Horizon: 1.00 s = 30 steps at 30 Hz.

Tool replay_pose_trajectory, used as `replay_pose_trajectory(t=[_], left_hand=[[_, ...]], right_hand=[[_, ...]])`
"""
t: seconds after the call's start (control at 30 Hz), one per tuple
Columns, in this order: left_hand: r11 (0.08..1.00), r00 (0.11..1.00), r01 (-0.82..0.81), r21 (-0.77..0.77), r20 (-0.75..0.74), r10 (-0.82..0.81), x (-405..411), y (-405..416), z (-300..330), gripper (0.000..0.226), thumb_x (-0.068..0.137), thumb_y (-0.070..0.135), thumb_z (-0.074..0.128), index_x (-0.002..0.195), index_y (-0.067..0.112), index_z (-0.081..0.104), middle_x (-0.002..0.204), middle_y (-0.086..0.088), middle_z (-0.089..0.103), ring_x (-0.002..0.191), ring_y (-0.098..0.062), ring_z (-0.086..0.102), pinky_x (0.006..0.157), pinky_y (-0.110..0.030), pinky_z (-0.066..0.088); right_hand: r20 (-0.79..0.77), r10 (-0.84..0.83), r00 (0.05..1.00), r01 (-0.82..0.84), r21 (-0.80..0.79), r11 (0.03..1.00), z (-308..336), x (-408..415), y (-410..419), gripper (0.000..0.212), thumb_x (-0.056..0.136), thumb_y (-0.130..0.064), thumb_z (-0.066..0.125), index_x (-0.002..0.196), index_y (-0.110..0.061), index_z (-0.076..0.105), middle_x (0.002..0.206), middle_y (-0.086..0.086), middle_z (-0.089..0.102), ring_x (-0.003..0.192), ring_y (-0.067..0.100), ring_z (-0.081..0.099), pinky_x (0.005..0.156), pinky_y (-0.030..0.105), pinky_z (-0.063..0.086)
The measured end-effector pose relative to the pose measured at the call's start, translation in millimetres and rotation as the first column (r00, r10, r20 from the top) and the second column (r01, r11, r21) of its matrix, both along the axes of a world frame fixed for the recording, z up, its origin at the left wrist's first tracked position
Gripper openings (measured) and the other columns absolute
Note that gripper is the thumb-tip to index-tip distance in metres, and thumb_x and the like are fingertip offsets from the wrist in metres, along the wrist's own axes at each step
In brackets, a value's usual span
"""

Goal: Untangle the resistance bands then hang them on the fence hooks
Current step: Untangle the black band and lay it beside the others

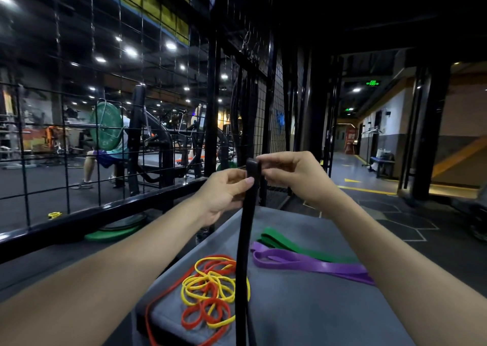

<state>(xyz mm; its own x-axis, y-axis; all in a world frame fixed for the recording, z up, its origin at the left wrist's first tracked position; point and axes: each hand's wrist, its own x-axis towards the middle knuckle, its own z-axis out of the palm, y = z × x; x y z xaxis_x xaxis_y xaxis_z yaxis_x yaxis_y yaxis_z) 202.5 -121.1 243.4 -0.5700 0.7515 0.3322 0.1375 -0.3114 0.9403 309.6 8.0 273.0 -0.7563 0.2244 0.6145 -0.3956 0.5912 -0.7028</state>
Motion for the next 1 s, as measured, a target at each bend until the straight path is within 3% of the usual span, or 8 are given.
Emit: replay_pose_trajectory(t=[0.1, 0.23, 0.33, 0.43, 0.53, 0.73, 0.87, 1.0], left_hand=[[0.999, 0.996, -0.052, 0.001, -0.077, 0.051, -3, -2, 1, 0.011, 0.09, 0.005, 0.055, 0.089, 0.014, 0.06, 0.084, -0.001, 0.065, 0.064, -0.001, 0.068, 0.054, -0.017, 0.052], [0.999, 0.993, -0.031, 0.02, -0.118, 0.033, 1, -1, 0, 0.013, 0.092, 0.003, 0.052, 0.09, 0.012, 0.061, 0.084, -0.004, 0.063, 0.063, -0.002, 0.068, 0.055, -0.017, 0.054], [0.999, 0.987, -0.042, 0.025, -0.152, 0.046, 1, 0, -2, 0.016, 0.093, 0.004, 0.051, 0.091, 0.015, 0.061, 0.086, -0.002, 0.064, 0.065, -0.001, 0.067, 0.057, -0.017, 0.055], [0.999, 0.983, -0.05, 0.013, -0.177, 0.051, 2, 2, -4, 0.018, 0.09, 0.001, 0.055, 0.094, 0.018, 0.061, 0.09, 0.0, 0.064, 0.075, -0.004, 0.066, 0.062, -0.018, 0.056], [0.998, 0.98, -0.064, -0.004, -0.191, 0.062, 2, 5, -4, 0.024, 0.087, -0.003, 0.057, 0.11, 0.006, 0.06, 0.091, -0.004, 0.062, 0.08, -0.01, 0.063, 0.062, -0.018, 0.057], [0.995, 0.982, -0.07, -0.074, -0.182, 0.056, -1, 4, -5, 0.019, 0.086, -0.001, 0.06, 0.102, 0.009, 0.058, 0.084, -0.003, 0.058, 0.076, -0.011, 0.063, 0.062, -0.018, 0.057], [0.994, 0.986, -0.098, -0.041, -0.14, 0.091, -6, 3, -5, 0.017, 0.084, -0.001, 0.062, 0.093, 0.013, 0.059, 0.087, -0.002, 0.061, 0.075, -0.01, 0.064, 0.058, -0.018, 0.056], [0.984, 0.978, -0.174, 0.049, -0.106, 0.178, -15, 4, 2, 0.016, 0.085, 0.0, 0.062, 0.092, 0.015, 0.06, 0.085, 0.001, 0.063, 0.076, -0.007, 0.063, 0.057, -0.017, 0.055]], right_hand=[[0.01, 0.097, 0.995, -0.095, -0.141, 0.985, -2, -1, -3, 0.023, 0.084, -0.006, 0.064, 0.102, -0.02, 0.066, 0.09, 0.001, 0.067, 0.086, 0.011, 0.063, 0.082, 0.027, 0.055], [-0.066, -0.161, 0.985, 0.165, 0.056, 0.985, 3, -11, -11, 0.007, 0.085, -0.013, 0.066, 0.091, -0.014, 0.07, 0.069, -0.004, 0.065, 0.062, 0.007, 0.059, 0.065, 0.026, 0.055], [-0.111, -0.309, 0.945, 0.323, 0.147, 0.935, 4, -18, -12, 0.009, 0.087, -0.012, 0.063, 0.088, -0.011, 0.072, 0.071, 0.0, 0.067, 0.065, 0.016, 0.065, 0.071, 0.035, 0.059], [-0.178, -0.393, 0.902, 0.426, 0.221, 0.877, 4, -19, -12, 0.011, 0.087, -0.015, 0.063, 0.09, -0.009, 0.072, 0.07, 0.001, 0.067, 0.059, 0.013, 0.065, 0.067, 0.025, 0.056], [-0.206, -0.419, 0.885, 0.459, 0.229, 0.858, 3, -19, -11, 0.011, 0.088, -0.016, 0.063, 0.09, -0.01, 0.072, 0.065, -0.009, 0.062, 0.053, 0.001, 0.059, 0.06, 0.015, 0.052], [-0.2, -0.375, 0.905, 0.406, 0.147, 0.902, 2, -21, -12, 0.011, 0.087, -0.016, 0.064, 0.092, -0.011, 0.072, 0.072, -0.004, 0.066, 0.058, 0.002, 0.063, 0.062, 0.015, 0.055], [-0.136, -0.213, 0.967, 0.22, 0.039, 0.975, 0, -21, -17, 0.01, 0.086, -0.015, 0.064, 0.093, -0.01, 0.069, 0.076, -0.001, 0.066, 0.07, 0.009, 0.062, 0.069, 0.022, 0.056], [-0.058, -0.077, 0.995, 0.079, 0.038, 0.996, -16, -21, -16, 0.009, 0.085, -0.018, 0.065, 0.091, -0.025, 0.064, 0.081, -0.004, 0.066, 0.078, 0.009, 0.061, 0.079, 0.029, 0.054]])
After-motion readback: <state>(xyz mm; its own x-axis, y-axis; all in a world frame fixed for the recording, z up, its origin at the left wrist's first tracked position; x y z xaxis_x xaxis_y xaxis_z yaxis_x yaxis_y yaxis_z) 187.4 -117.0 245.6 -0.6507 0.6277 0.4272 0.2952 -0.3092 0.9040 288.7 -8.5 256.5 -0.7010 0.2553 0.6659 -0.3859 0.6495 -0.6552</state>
